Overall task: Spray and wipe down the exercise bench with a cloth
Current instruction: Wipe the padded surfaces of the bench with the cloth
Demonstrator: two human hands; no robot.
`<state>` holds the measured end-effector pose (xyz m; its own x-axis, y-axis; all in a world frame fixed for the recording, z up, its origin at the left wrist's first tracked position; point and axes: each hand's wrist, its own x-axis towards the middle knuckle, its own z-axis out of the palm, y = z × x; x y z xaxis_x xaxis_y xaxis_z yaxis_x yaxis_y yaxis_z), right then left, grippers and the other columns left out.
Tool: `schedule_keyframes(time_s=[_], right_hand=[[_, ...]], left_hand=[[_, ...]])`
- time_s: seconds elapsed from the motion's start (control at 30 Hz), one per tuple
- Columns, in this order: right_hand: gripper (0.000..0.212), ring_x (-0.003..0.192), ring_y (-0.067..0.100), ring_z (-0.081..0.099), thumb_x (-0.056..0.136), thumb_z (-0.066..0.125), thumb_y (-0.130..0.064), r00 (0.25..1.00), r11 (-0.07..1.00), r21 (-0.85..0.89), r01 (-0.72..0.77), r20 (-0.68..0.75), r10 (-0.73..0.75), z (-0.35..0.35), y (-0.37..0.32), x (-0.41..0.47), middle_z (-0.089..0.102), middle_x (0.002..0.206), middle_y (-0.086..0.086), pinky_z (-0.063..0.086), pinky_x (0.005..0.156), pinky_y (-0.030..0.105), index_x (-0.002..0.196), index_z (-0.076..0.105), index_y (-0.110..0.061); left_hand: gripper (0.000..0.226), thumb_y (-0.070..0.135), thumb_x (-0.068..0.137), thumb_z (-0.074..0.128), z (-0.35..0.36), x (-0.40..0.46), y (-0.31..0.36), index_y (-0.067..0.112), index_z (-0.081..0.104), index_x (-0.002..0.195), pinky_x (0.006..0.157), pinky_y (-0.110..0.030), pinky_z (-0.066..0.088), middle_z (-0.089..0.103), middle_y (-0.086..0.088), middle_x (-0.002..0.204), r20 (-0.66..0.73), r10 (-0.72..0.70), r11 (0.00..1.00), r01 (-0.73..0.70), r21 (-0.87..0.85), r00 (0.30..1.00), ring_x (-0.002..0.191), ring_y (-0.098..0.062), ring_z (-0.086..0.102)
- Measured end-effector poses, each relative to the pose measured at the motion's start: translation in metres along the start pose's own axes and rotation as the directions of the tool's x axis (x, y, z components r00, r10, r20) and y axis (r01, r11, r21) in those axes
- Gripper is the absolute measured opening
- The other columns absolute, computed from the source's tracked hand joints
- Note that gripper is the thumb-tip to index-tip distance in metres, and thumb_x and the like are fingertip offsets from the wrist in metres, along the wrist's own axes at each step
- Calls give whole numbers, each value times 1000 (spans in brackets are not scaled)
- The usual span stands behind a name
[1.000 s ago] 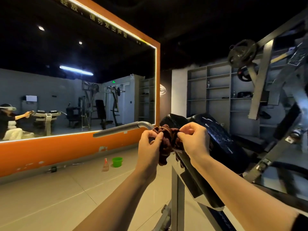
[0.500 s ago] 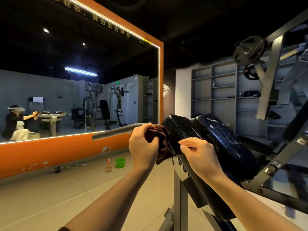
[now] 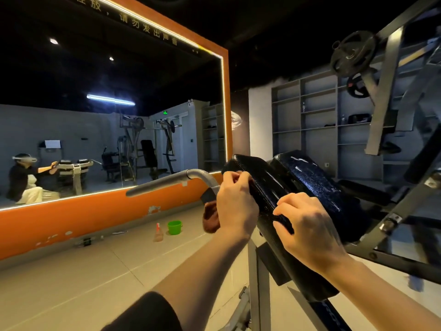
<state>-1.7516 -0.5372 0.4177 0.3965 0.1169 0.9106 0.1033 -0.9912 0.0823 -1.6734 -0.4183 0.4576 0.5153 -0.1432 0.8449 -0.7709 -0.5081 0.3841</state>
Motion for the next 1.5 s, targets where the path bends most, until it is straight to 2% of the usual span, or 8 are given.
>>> schedule_keyframes(time_s=[0.17, 0.47, 0.7, 0.83, 0.97, 1.23, 1.37, 1.5], right_hand=[[29, 79, 22, 63, 59, 86, -6, 998, 999, -51, -7, 58, 10, 1, -1, -8, 65, 86, 3, 50, 70, 32, 84, 71, -12], [36, 83, 20, 64, 56, 91, -11, 996, 997, -77, -25, 85, 32, -6, 10, -14, 66, 90, 2, 49, 71, 27, 87, 72, -14], [45, 86, 21, 64, 53, 91, -11, 991, 998, -65, -20, 131, 28, -5, 13, -18, 65, 91, 0, 50, 75, 30, 92, 69, -15], [46, 86, 21, 63, 54, 91, -11, 989, 998, -63, -27, 145, 36, -4, 13, -16, 65, 93, 0, 51, 75, 31, 94, 68, -16], [43, 86, 21, 63, 57, 91, -15, 986, 996, -61, -61, 148, 69, -2, 17, -16, 66, 94, 1, 43, 75, 26, 94, 69, -16], [44, 96, 22, 59, 62, 88, -17, 978, 995, -15, -94, 188, 95, -4, 23, -18, 64, 100, 0, 36, 83, 29, 100, 67, -16], [44, 101, 20, 57, 66, 87, -26, 969, 992, -19, -127, 211, 128, -6, 26, -17, 62, 106, -1, 36, 87, 30, 104, 67, -18], [49, 103, 18, 55, 67, 86, -30, 963, 986, -17, -168, 210, 168, -7, 28, -14, 62, 109, -1, 39, 89, 32, 109, 64, -17]], left_hand=[[33, 2, 80, 66, -6, -32, -7, 15, 61, 110, 86, -29, 49, 55, -5, 110, -11, 138, 983, -138, -124, 990, 99, -18, 53], [37, 7, 87, 65, 3, 19, -10, 16, 58, 122, 100, -25, 41, 47, -4, 126, 52, -147, 981, 152, -118, 988, 117, -18, 47], [39, 1, 76, 70, 0, -57, -14, 19, 52, 105, 74, -11, 42, 47, 7, 105, 145, 209, 962, -177, -210, 967, 91, -7, 47], [48, -4, 77, 64, -5, -21, -17, 12, 49, 119, 90, -5, 32, 48, -1, 113, -68, 10, 964, -27, -265, 998, 99, -5, 42], [50, 4, 86, 64, 8, 0, -2, 12, 47, 133, 109, -27, 37, 44, -6, 133, 34, -205, 957, 207, -204, 978, 124, -20, 44], [37, 5, 79, 69, -4, -60, -12, 17, 57, 112, 78, -5, 33, 44, 9, 105, 172, 101, 970, -59, -236, 980, 94, -4, 41], [47, -1, 80, 63, -11, 1, -15, 12, 52, 123, 89, -16, 38, 48, -3, 113, -67, -3, 981, -10, -192, 998, 102, -11, 45], [42, 6, 89, 62, -1, 32, -9, 12, 53, 130, 101, -25, 37, 47, -8, 129, 24, -210, 972, 211, -101, 977, 120, -22, 46]])
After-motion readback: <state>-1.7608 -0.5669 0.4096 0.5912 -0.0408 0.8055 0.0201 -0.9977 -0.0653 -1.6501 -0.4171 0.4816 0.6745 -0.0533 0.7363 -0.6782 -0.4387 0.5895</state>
